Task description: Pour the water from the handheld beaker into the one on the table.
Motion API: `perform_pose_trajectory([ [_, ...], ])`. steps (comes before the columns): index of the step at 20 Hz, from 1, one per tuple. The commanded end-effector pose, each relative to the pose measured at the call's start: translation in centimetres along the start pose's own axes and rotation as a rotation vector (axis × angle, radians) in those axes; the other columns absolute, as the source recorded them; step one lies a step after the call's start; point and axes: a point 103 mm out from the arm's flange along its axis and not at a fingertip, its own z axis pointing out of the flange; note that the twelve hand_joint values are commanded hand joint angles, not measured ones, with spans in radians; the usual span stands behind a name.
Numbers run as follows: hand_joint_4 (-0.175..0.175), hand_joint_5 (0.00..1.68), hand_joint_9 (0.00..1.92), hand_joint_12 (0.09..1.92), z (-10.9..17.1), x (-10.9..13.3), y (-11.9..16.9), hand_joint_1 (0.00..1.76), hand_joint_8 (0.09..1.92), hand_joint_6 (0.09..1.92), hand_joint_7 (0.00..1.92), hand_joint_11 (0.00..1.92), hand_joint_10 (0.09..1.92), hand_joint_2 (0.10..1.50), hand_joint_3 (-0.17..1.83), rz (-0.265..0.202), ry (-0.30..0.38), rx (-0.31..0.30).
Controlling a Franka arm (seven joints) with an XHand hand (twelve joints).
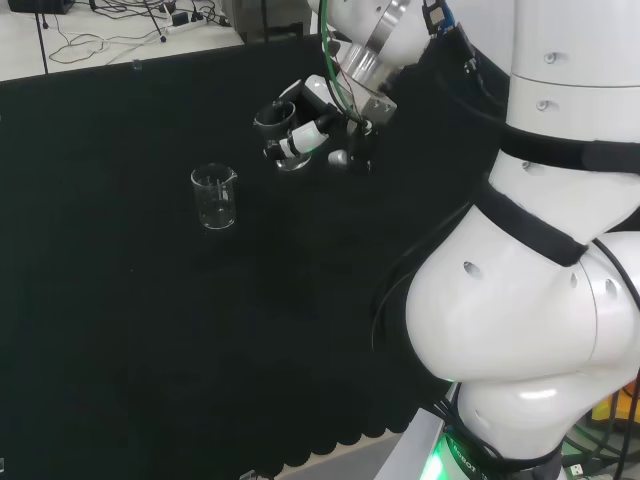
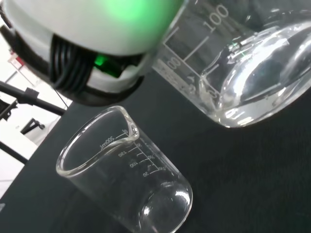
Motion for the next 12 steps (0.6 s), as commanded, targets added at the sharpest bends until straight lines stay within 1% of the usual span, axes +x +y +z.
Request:
perform_pose_trajectory([
  [1,0.107,1.54,1.56,0.80,-0.7,1.2,-0.2,1.18,0.22,0.09,1.71,1.20,0.18,0.65,0.54,-0.007,-0.069,0.032],
  [4,0.109,1.54,1.55,0.80,-0.7,1.9,0.0,1.18,0.22,0.09,1.71,1.19,0.18,0.65,0.54,-0.004,-0.122,0.054],
  [6,0.114,1.52,1.54,0.83,-0.4,2.3,0.1,1.18,0.26,0.13,1.69,1.17,0.21,0.66,0.54,0.002,-0.159,0.084],
  [7,0.120,1.50,1.53,0.84,-0.2,2.4,0.2,1.17,0.30,0.19,1.68,1.16,0.23,0.66,0.55,0.006,-0.178,0.097],
  [9,0.120,1.42,1.49,0.86,0.1,2.7,0.4,1.17,0.38,0.35,1.64,1.14,0.30,0.65,0.58,0.016,-0.209,0.116],
  [12,0.107,1.33,1.44,0.88,0.6,3.2,0.6,1.16,0.49,0.56,1.58,1.13,0.41,0.64,0.65,0.022,-0.250,0.138],
])
